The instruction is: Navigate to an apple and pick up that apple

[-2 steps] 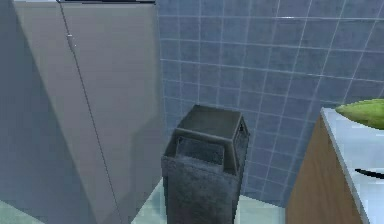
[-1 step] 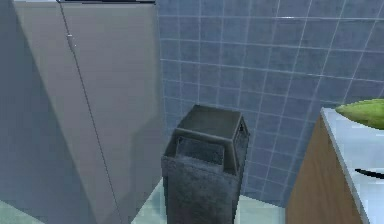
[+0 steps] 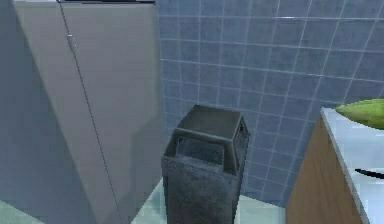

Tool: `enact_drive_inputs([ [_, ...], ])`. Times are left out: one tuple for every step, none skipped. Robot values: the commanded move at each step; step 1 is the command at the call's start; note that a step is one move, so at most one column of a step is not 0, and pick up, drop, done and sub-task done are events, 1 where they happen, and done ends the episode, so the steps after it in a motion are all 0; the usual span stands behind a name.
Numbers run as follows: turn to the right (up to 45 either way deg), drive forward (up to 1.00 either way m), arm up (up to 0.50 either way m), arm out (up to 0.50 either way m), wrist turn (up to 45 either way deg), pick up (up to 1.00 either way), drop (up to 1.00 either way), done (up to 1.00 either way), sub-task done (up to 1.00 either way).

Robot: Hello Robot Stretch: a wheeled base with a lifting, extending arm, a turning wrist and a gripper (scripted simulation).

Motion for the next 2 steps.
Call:
enact_drive_inputs([
  [0.0, 0.00, 0.00, 0.00, 36.0, 0.00, 0.00, 0.00, 0.00],
  [0.0, 0.00, -0.10, 0.00, 0.0, 0.00, 0.00, 0.00, 0.00],
])
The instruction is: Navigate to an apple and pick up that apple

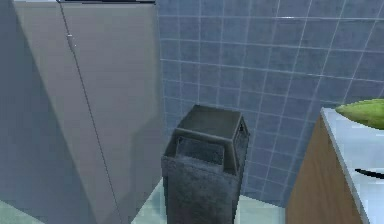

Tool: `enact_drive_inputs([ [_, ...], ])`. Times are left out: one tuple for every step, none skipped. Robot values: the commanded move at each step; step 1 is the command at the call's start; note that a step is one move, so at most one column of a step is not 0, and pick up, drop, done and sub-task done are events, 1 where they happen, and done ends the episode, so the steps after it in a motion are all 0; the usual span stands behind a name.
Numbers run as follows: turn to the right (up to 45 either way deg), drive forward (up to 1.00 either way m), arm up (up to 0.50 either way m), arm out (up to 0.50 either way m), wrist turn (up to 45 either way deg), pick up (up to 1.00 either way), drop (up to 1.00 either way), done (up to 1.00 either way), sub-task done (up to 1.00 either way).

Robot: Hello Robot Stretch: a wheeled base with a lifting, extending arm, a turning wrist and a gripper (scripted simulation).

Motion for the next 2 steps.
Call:
enact_drive_inputs([
  [0.0, 0.00, 0.00, 0.00, 0.0, 1.00, 0.00, 0.00, 0.00],
  [0.0, 0.00, 0.10, 0.00, 0.0, 0.00, 0.00, 0.00, 0.00],
])
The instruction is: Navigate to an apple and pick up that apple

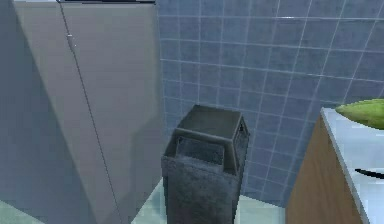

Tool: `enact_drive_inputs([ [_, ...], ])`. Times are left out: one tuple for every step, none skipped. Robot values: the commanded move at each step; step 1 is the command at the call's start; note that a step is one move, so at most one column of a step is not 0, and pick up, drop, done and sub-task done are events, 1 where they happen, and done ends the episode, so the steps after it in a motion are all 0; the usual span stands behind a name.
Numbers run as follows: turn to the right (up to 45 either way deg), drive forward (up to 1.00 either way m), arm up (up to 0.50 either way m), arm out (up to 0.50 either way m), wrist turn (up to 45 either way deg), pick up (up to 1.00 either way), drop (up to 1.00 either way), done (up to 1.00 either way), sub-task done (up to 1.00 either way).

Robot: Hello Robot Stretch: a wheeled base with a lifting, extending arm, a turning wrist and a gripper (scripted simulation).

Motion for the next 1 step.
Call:
enact_drive_inputs([
  [0.0, 0.00, 0.00, 0.00, 0.0, 0.00, 0.00, 1.00, 0.00],
])
